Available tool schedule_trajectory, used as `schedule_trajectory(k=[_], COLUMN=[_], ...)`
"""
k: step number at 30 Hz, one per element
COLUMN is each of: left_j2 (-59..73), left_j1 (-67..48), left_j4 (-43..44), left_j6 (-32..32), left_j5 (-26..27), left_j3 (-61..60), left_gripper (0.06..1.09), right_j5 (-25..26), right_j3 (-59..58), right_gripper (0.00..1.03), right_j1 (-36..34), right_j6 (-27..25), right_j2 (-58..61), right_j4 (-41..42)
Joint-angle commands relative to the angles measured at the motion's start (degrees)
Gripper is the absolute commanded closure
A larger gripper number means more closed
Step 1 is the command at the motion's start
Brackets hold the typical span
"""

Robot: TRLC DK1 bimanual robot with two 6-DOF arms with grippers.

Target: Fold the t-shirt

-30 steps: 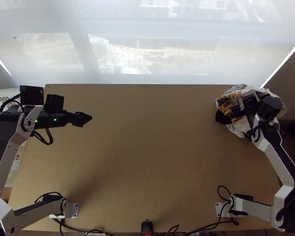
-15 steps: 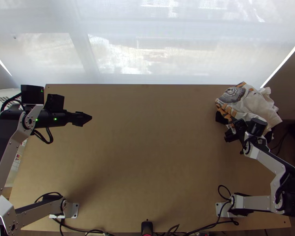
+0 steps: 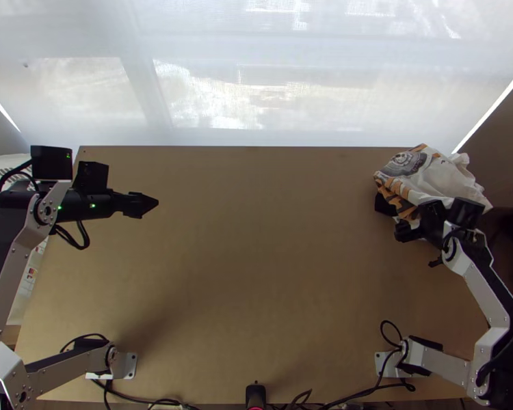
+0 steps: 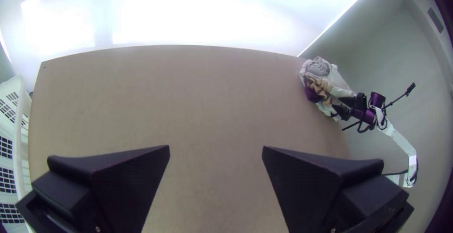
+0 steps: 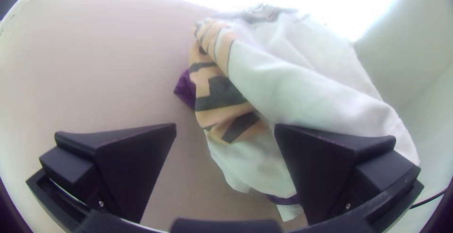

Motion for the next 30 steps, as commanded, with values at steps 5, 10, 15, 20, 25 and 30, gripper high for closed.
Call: schedule_trajectory(k=[5, 10, 15, 20, 25, 30], left_j2=[-0.4, -1.2, -1.9, -1.7, -1.9, -2.2], left_j1=[-0.8, -0.8, -0.8, -1.3, -1.5, -0.8], left_j4=[-0.6, -0.8, -0.9, -0.9, -1.3, -1.5], left_j6=[-1.5, -1.7, -2.0, -2.3, -2.9, -2.8], left_j5=[0.0, 0.0, 0.0, 0.0, 0.0, 0.0], left_j3=[2.1, 2.2, 2.3, 2.3, 3.3, 2.8], left_gripper=[0.13, 0.13, 0.13, 0.13, 0.13, 0.13], right_j5=[-6.0, -6.0, -6.0, -9.6, -14.2, -14.2], right_j3=[9.2, 10.3, 9.5, 9.2, 12.0, 11.9], right_gripper=[0.05, 0.05, 0.05, 0.05, 0.05, 0.05], right_j1=[0.0, 0.0, -0.2, -1.9, -4.8, -6.3], right_j6=[4.0, 4.2, 3.0, -0.5, 0.1, 0.4], right_j2=[-8.6, -10.5, -9.8, 1.6, 2.9, -0.7], right_j4=[-13.0, -15.0, -17.6, -21.2, -23.6, -22.5])
